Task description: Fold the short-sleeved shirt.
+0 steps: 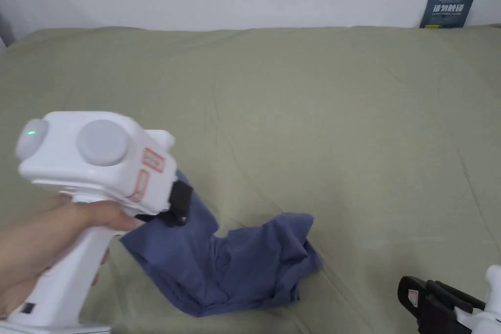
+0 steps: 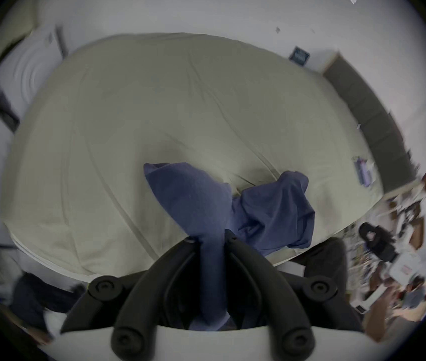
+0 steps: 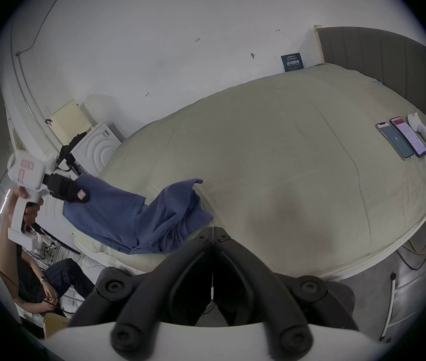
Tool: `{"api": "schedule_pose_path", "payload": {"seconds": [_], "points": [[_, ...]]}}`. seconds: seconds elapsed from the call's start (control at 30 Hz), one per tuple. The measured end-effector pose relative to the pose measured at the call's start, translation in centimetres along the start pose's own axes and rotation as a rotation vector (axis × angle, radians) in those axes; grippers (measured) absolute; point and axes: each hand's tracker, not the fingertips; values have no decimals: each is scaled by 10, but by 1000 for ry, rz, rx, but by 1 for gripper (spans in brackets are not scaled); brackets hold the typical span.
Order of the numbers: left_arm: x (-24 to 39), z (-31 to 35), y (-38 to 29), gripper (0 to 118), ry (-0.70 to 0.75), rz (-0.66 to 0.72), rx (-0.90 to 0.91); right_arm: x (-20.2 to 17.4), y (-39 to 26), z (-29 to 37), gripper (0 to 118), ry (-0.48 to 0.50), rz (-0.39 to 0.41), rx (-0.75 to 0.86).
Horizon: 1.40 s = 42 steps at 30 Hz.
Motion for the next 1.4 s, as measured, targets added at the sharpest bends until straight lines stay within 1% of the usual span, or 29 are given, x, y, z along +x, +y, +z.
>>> {"api": "schedule_pose_path", "payload": {"seconds": [0.03, 0.1, 0.17, 0.2, 0.23, 0.27, 0.33, 0.37, 0.4, 0.43, 0.47, 0.53, 0.6, 0.63, 0.67, 0.7, 0.73, 0.77, 0.87, 0.93, 1.07, 1.13, 1.2, 1.23, 1.27, 1.3, 1.33, 1.37, 1.4], "points": [[13, -4, 3, 10, -19, 9, -9, 2, 0, 1, 1, 2, -3, 3], [43, -18, 8, 10, -23, -66, -20, 6, 0, 3, 1, 4, -16, 9], [71, -41, 10, 11, 21, -86, -27, 9, -1, 3, 1, 4, -33, 14], [81, -56, 13, 11, -2, -78, -44, 12, -1, 3, 1, 4, -44, 13], [89, -71, 16, 20, -26, -60, -53, 14, -2, 3, 1, 2, -55, 13], [99, -86, 16, 48, -35, -50, -64, 17, -3, 3, 1, -2, -65, 13], [115, -114, 17, 79, -49, -31, -35, 21, -5, 4, 1, -7, -72, 8], [125, -130, 17, 96, -97, -21, -43, 23, -6, 4, 1, -17, -81, 8], [129, -138, 18, 118, -105, -19, -97, 25, -6, 5, 1, -24, -90, 5], [132, -152, 23, 114, -148, 24, -66, 28, -6, 6, 1, -27, -96, -1], [134, -161, 24, 113, -173, 43, -106, 30, -7, 8, 1, -31, -98, -1], [133, -149, 23, 113, -195, 26, -104, 33, -6, 12, 1, -47, -103, 6], [121, -135, 23, 111, -222, 76, -58, 39, -6, 13, 1, -53, -115, 9], [112, -121, 16, 102, -240, 87, -29, 41, -6, 12, 1, -59, -123, 10], [100, -108, 13, 84, -290, 67, 11, 42, -6, 12, 1, -60, -131, 13], [89, -98, 10, 53, -316, 80, 38, 44, -6, 11, 1, -58, -139, 12], [77, -87, 5, 1, -331, 116, 72, 45, -7, 10, 1, -56, -147, 12], [66, -79, -1, 1, -369, 173, 122, 45, -7, 9, 1, -55, -153, 13], [43, -74, -4, 1, -342, 186, 98, 44, -8, 7, 1, -44, -173, 12], [38, -88, -2, 1, -364, 197, 80, 42, -10, 5, 1, -41, -173, 7], [39, -131, 0, 1, -638, 299, -25, 36, -11, 3, 1, -42, -168, -8], [44, -159, -5, 1, -648, 302, -56, 33, -11, 3, 1, -47, -160, -11], [40, -195, -19, 1, -727, 365, -126, 31, -9, 3, 1, -52, -155, -17], [38, -208, -25, 0, -709, 392, -159, 31, -9, 3, 1, -50, -153, -19], [37, -217, -32, 0, -604, 387, -163, 30, -8, 2, 1, -52, -147, -29], [37, -223, -39, 0, -599, 309, -123, 29, -7, 0, 1, -57, -134, -37], [33, -221, -41, 0, -664, 328, -90, 28, -6, -2, 1, -57, -120, -42], [31, -214, -40, 0, -682, 365, -95, 26, -4, -6, 1, -55, -104, -52], [30, -205, -34, 0, -680, 353, -90, 23, -1, -10, 1, -51, -87, -61]]}}
